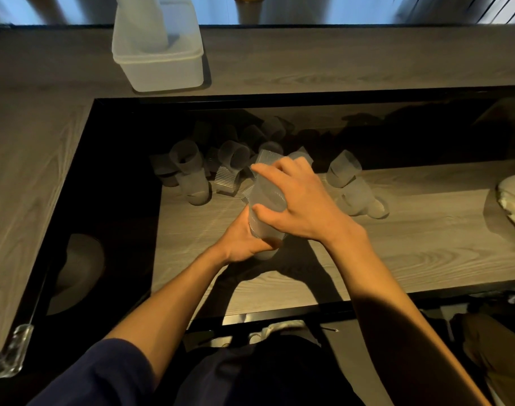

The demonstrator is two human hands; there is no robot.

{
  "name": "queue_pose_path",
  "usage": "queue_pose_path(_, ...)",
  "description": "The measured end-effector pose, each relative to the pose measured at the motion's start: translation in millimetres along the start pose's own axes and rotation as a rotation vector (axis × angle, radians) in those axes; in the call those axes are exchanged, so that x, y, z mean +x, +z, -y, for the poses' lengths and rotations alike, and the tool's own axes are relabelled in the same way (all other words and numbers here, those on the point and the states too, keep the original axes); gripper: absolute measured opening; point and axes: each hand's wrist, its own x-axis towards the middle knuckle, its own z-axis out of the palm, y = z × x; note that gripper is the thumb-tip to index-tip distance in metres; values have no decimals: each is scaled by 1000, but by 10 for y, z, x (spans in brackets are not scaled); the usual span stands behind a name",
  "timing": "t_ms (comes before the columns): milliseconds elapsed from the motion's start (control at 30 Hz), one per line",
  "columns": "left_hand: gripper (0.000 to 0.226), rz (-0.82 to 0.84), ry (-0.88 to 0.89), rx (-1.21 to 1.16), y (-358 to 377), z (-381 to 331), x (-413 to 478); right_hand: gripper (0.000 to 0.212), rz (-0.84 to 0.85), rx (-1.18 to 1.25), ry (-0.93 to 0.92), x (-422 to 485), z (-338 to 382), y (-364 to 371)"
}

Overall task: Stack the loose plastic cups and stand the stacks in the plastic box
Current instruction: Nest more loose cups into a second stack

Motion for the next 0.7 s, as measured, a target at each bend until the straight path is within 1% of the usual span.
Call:
queue_pose_path(133,79,54,7,-7,10,-32,-16,78,52,-54,-11,-7,24,-6)
queue_pose_path(200,82,45,17,-45,11,-107,-66,82,172,-122,17,-12,41,33)
queue_pose_path(233,84,32,34,-51,10,-129,-85,88,250,-134,37,-22,43,57)
queue_pose_path(267,84,27,50,-45,9,-135,-94,93,297,-97,45,-35,44,70)
queue_pose_path(300,86,28,58,-45,11,-125,-98,94,294,8,48,-42,40,76)
queue_pose_path(333,89,24,48,-43,12,-107,-90,87,240,173,61,-37,13,89)
queue_pose_path(367,94,10,23,-46,8,-94,-82,75,133,365,101,-23,-29,107)
queue_pose_path(400,98,-3,0,-44,-2,-93,-84,60,-11,531,189,-11,-102,152)
queue_pose_path(433,99,-7,-14,-46,-11,-101,-85,49,-161,628,321,-4,-191,206)
queue_pose_path(467,99,-8,-21,-39,-18,-97,-84,42,-277,642,470,-3,-292,278)
queue_pose_path(500,98,-10,-27,-31,-27,-95,-90,40,-331,588,599,-21,-398,371)
queue_pose_path(533,97,-13,-29,-22,-30,-107,-98,40,-325,506,684,-58,-502,482)
queue_pose_path(567,97,-18,-31,-17,-42,-108,-103,43,-270,433,728,-111,-592,600)
queue_pose_path(700,97,-23,-51,-16,-98,-80,-126,69,65,336,764,-284,-765,1049)
